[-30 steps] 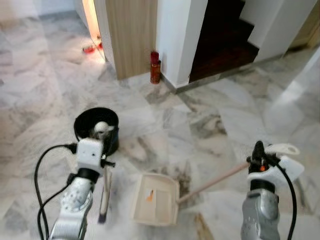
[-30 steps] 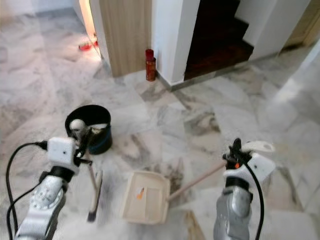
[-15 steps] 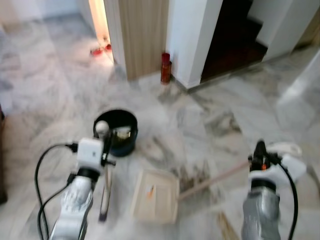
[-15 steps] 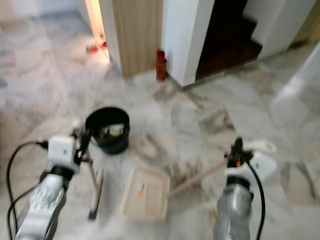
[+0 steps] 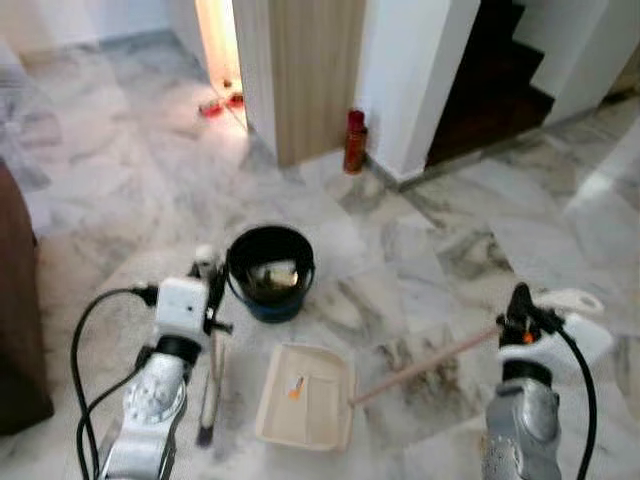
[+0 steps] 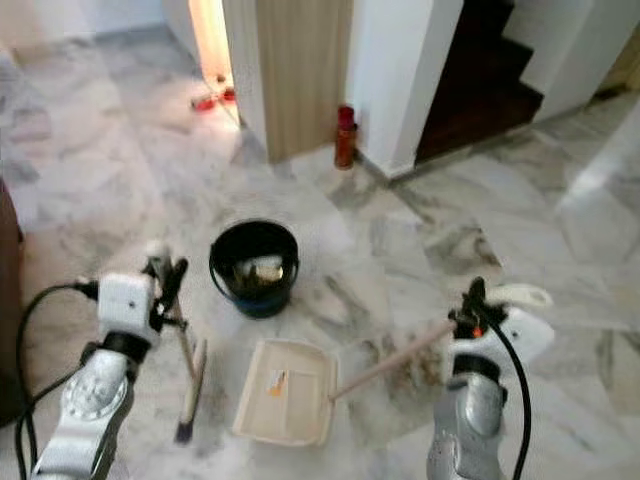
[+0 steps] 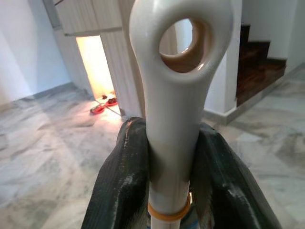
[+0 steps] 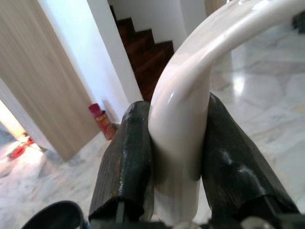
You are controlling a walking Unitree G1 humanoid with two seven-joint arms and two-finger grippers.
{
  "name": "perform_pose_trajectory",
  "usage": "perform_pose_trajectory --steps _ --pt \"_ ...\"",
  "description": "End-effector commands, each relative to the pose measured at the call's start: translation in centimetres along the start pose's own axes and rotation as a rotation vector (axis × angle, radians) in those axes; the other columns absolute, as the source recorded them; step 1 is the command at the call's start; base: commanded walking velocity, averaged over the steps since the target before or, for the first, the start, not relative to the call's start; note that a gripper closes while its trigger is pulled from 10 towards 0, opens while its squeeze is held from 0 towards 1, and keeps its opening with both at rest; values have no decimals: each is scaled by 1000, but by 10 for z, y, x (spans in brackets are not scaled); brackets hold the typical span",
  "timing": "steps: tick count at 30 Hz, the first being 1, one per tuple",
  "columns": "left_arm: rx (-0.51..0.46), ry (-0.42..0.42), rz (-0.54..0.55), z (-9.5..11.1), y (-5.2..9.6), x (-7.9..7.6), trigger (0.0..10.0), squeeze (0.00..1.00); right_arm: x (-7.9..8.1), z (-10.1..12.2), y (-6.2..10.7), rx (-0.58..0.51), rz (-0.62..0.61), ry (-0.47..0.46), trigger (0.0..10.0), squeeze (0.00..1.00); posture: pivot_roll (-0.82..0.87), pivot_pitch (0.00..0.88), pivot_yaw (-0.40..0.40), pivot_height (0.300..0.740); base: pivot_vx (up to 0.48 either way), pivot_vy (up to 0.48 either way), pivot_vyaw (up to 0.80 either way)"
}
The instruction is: Sweep floor
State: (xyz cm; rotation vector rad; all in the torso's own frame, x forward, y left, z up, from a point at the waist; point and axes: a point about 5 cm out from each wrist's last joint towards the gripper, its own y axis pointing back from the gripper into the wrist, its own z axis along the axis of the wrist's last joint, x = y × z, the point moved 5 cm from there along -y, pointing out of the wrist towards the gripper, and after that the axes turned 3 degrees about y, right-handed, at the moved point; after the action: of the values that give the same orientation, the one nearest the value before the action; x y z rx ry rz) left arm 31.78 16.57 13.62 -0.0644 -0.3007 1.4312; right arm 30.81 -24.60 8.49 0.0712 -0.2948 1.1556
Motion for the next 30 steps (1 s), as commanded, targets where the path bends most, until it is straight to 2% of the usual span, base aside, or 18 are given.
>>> perform_pose_trajectory --steps 1,19,30 --pt "-40 -19 -1 10 -2 2 9843 0 5 7 -2 -28 8 -8 10000 0 159 78 -84 740 0 461 0" --pt "-44 -21 1 11 -2 3 10000 0 7 9 -3 -32 17 -12 10000 0 161 86 -82 740 0 462 0" --pt "-47 -19 -11 10 -3 0 10000 0 10 25 -10 -77 22 -11 10000 0 160 73 -81 740 0 0 0"
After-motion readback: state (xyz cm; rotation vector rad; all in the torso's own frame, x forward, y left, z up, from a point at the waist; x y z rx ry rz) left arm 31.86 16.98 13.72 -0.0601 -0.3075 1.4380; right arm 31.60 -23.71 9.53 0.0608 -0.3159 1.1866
